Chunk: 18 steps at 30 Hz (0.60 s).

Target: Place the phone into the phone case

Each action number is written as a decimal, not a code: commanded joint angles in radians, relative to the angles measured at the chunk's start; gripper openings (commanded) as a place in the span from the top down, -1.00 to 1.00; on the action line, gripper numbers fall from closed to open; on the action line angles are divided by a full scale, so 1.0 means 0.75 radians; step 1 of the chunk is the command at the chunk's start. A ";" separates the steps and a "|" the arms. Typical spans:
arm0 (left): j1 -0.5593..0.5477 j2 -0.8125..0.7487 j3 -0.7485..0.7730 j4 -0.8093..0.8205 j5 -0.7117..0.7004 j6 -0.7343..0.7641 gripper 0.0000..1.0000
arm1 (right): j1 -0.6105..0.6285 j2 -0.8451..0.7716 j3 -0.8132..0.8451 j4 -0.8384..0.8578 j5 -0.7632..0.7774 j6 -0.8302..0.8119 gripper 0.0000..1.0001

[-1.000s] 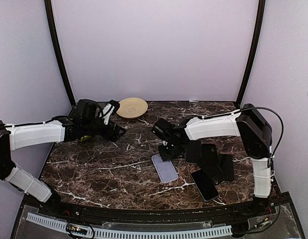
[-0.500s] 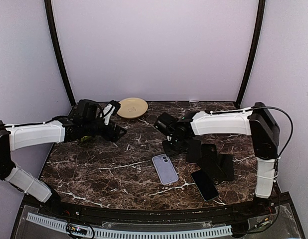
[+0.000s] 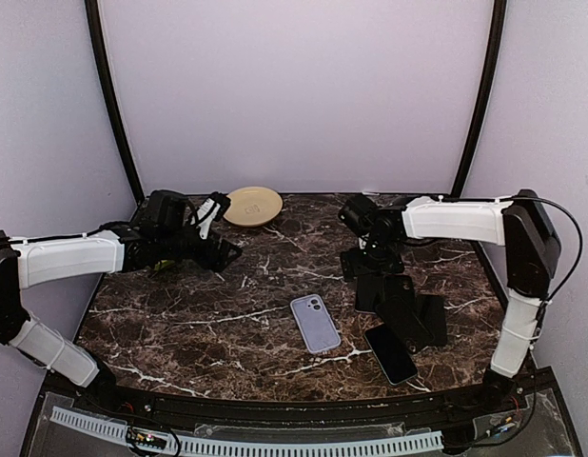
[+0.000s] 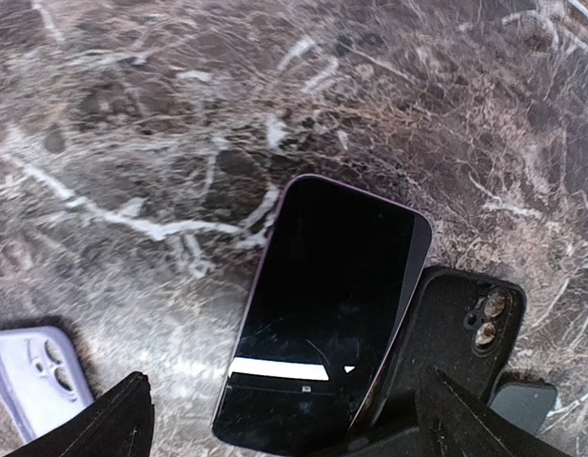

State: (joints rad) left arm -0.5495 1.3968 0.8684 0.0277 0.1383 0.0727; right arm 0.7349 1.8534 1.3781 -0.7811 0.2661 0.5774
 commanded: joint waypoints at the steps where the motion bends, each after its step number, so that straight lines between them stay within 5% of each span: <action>1: -0.015 -0.034 -0.001 -0.003 -0.008 0.025 -0.60 | -0.065 0.085 -0.014 0.082 -0.063 0.026 -0.87; 18: -0.022 -0.028 -0.003 -0.002 -0.005 0.036 -0.61 | -0.070 0.183 -0.079 0.133 -0.120 0.075 -0.72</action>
State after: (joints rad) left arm -0.5598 1.3968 0.8684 0.0277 0.1345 0.0864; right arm 0.6788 1.9717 1.3571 -0.7055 0.2218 0.6128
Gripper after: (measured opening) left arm 0.803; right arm 0.879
